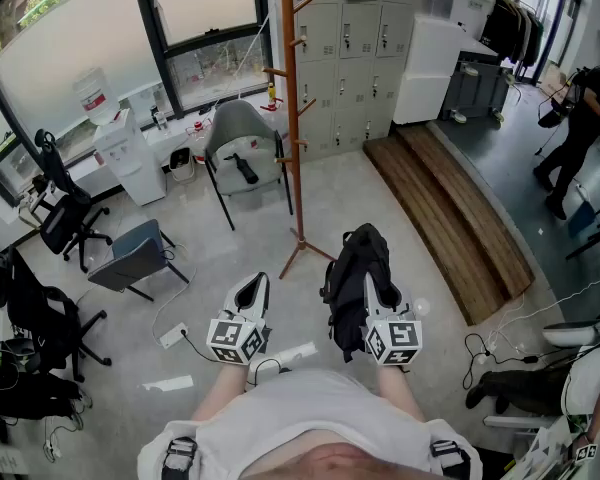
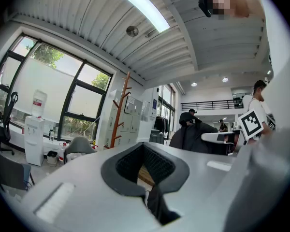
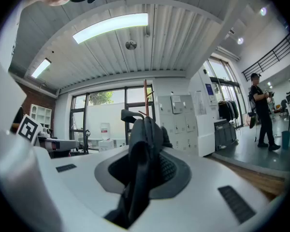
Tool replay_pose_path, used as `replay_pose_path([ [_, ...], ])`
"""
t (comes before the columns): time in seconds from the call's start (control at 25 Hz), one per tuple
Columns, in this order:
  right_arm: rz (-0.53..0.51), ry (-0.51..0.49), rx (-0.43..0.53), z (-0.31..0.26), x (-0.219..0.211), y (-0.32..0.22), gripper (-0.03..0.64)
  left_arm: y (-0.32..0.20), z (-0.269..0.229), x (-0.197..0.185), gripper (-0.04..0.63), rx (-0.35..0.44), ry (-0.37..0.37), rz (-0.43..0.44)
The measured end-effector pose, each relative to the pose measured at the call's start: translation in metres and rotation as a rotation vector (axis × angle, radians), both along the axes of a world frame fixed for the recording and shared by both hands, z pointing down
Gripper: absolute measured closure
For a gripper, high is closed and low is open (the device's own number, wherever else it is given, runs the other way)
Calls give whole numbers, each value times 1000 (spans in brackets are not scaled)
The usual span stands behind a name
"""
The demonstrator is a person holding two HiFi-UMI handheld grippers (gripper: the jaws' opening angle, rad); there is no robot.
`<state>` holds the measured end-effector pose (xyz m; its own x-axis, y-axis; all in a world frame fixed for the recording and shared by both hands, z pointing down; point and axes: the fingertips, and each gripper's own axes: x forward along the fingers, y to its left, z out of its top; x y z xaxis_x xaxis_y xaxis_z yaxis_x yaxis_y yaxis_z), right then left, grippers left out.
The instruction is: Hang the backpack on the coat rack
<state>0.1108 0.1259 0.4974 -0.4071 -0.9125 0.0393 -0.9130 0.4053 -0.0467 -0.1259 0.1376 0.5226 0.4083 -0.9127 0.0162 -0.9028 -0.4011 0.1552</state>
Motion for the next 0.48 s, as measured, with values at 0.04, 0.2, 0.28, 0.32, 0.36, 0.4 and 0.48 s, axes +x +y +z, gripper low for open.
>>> replay_pose_path([
  [0.04,-1,1,0,0,-3,0,541,0,1,-2,588,-2,-1,0],
  [0.2,-14,3,-3,3,-11,3,541,0,2,-6,588,-4,-3,-2],
  [0.28,-22,2,-7,5,-13,3,541,-1,3,-3,588,-4,-1,-2],
  [0.32,-27,2,-8,6,-13,3,541,-1,3,-2,588,-3,-1,-2],
  [0.36,-31,2,-10,6,-13,3,541,-2,3,0,588,-1,-2,-2],
  [0.4,-35,2,-12,6,-13,3,541,-2,2,1,588,-1,-2,-2],
  [0.48,-41,0,-16,5,-15,2,541,-2,0,2,588,-1,-5,-4],
])
